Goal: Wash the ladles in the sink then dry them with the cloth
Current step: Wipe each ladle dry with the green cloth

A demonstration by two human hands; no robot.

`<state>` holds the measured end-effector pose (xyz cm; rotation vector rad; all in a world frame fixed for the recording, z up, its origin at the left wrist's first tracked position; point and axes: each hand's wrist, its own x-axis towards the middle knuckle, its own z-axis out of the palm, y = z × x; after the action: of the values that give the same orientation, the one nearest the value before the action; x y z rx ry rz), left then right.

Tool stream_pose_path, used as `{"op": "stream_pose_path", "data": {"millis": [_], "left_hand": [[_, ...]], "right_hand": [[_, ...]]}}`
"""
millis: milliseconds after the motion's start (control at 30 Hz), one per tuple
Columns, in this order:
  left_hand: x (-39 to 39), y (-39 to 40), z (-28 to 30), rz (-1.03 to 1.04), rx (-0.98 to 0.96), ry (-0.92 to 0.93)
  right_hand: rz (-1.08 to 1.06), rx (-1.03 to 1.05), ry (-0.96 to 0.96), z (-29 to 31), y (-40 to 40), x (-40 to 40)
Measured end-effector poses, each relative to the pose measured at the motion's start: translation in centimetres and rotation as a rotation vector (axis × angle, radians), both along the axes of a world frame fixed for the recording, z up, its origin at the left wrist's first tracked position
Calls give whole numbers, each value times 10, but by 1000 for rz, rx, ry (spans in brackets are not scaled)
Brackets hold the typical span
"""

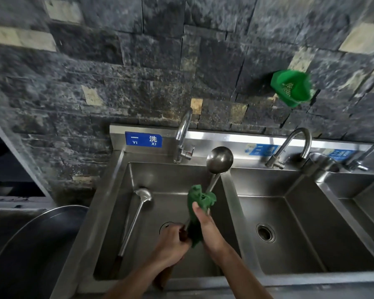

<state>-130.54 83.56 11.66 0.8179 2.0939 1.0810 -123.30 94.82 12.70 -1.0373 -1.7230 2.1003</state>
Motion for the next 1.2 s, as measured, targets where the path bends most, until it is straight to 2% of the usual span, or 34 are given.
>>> {"op": "stream_pose_path", "data": {"millis": [100, 167, 300, 500, 600, 667, 800, 867, 900, 967, 1033, 1200], "left_hand": [[7, -7, 15, 21, 46, 111], [11, -7, 26, 52, 71, 177], [17, -6, 53, 73, 188, 182], [20, -6, 82, 21, 479, 320], [20, -1, 98, 18, 554, 361], [17, 9, 117, 12, 613, 301], [10, 22, 145, -98, 603, -103], [12, 25, 145, -101, 582, -195], [13, 27, 141, -39, 566, -150], [10, 36, 134, 159, 600, 72], [4, 47, 133, 244, 617, 287], [-12, 71, 137, 244, 547, 365]], "right_hand": [[17, -47, 83, 18, -8, 2], [-38, 181, 65, 31, -11, 3], [-92, 695, 84, 54, -10, 2], [-199, 1001, 2, 105, 4, -23], [-292, 1067, -8, 146, 20, -36], [-310, 1099, 3, 177, 31, -44], [-329, 1174, 114, 229, 51, -56], [-343, 1246, 186, 247, 60, -60], [-347, 1292, 231, 254, 64, -62], [-346, 1371, 299, 269, 73, -67], [-351, 1416, 319, 287, 80, -71], [-445, 1404, 415, 328, 104, -81]]}}
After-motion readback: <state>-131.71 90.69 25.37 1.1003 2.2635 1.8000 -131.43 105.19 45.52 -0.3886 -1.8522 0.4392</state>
